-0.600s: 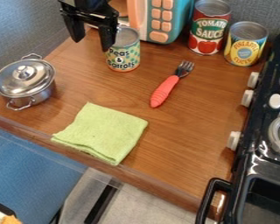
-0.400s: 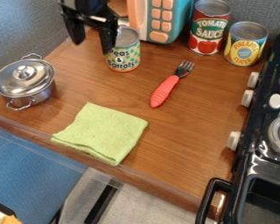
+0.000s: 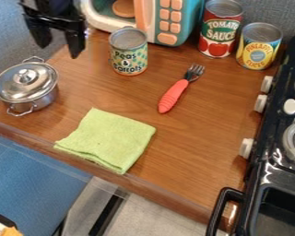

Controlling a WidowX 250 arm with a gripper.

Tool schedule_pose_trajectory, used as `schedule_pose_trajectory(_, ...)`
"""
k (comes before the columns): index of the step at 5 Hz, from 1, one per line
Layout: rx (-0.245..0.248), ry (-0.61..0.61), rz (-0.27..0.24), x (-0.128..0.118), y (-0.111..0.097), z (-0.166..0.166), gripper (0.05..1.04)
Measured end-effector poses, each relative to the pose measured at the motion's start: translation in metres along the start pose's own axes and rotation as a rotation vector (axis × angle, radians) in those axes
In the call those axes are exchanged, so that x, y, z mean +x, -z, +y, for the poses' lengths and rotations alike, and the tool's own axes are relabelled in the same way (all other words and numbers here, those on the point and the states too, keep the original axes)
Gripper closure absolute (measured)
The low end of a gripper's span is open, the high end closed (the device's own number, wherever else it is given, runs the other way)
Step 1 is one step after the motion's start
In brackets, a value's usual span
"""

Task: Place the pot lid next to the cloth

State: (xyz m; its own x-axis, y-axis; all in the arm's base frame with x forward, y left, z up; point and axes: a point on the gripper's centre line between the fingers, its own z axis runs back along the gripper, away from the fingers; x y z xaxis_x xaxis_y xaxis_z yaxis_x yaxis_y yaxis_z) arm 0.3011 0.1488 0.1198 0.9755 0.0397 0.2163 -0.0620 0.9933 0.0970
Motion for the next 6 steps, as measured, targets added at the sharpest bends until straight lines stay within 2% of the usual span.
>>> schedule_pose_trajectory(1,0.01,-0.019,-0.013,-0.022,-0.007,0.028,0.084)
schedule_pose_trajectory(2,0.008,-0.042,-0.016,-0.033,-0.003,0.045,0.084)
schedule_pose_trajectory(4,0.004,-0.059,0.069,-0.043,0.04,0.061,0.084)
schedule_pose_trajectory(5,0.017,-0.063,0.089,-0.043,0.051,0.066,0.122)
schedule_pose_trajectory(6,0.02,-0.062,0.087,-0.041,0.052,0.067,0.353)
